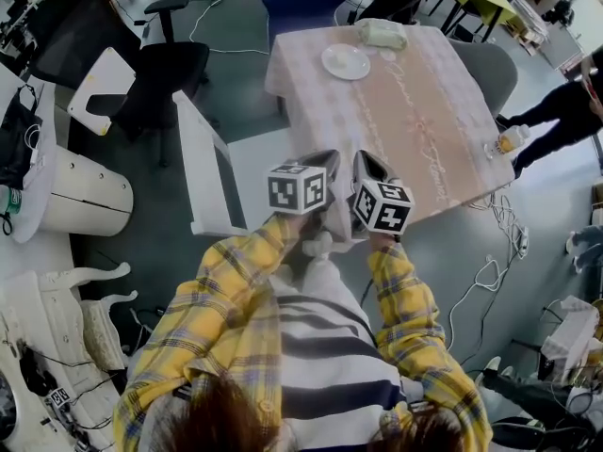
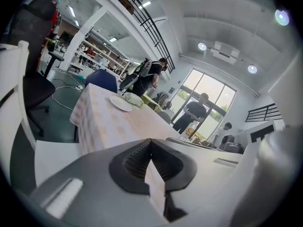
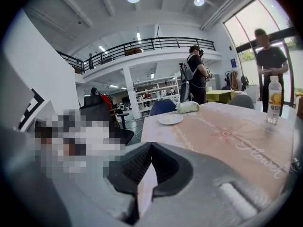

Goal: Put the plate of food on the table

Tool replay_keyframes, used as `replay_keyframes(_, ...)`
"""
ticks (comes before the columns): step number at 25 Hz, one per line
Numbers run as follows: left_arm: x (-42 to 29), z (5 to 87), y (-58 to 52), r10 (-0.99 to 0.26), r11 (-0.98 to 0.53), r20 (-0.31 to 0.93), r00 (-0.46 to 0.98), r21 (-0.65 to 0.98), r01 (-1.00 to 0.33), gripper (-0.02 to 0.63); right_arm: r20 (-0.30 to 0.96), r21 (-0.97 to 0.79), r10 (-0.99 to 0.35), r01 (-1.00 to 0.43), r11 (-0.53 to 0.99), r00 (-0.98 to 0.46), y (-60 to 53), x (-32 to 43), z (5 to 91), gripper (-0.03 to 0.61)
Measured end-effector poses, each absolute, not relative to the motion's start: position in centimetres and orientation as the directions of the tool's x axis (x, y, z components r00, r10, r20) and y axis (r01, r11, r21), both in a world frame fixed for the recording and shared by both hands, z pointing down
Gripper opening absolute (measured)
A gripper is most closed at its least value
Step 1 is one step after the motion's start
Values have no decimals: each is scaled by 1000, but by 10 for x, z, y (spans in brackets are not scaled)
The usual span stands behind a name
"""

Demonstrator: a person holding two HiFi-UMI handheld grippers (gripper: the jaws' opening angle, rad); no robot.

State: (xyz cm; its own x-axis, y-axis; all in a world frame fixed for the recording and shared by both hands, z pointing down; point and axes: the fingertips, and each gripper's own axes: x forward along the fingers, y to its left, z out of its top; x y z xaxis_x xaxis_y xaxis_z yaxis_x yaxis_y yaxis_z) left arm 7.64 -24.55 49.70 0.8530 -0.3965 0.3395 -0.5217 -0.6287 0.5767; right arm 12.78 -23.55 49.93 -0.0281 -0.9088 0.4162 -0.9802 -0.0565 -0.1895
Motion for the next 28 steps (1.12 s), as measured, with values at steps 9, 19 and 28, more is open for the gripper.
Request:
replay_keyframes(9,59,507,-212,-352,-641,352,867,585,-497,-3,443,-198,-896,-977,-77,-19,-198,107,514,0)
replay_keyframes(19,43,511,-189,-326,-651,350,878,591,-477,-3,459,-200,-888,-976,-83,-19,-174,88,522,0)
replay_keyframes(28,38,518,-173,-312,-641,363,878,602,-477,-3,471,-202,-882,-974,-98,-10,-164,84,528,0)
